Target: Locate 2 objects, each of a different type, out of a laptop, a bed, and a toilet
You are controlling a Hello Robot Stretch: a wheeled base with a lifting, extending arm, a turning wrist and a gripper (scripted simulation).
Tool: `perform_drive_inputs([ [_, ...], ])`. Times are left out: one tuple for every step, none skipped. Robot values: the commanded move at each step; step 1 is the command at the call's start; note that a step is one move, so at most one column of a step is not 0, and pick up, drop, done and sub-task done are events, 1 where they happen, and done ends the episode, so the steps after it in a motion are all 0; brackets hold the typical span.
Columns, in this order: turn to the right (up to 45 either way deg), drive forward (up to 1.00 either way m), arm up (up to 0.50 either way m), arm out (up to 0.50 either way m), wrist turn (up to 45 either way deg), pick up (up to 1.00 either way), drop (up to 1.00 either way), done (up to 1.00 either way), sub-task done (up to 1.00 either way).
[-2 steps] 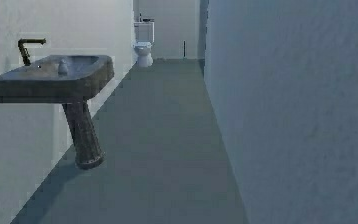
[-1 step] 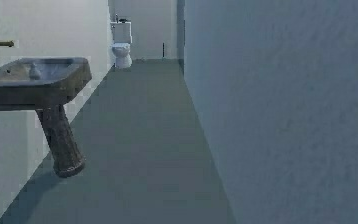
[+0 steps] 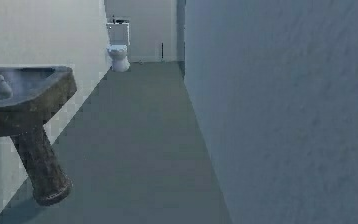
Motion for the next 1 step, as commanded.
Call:
perform_drive_inputs([
  [-9.0, 0.00, 0.00, 0.00, 0.0, 0.00, 0.00, 0.00, 0.00],
])
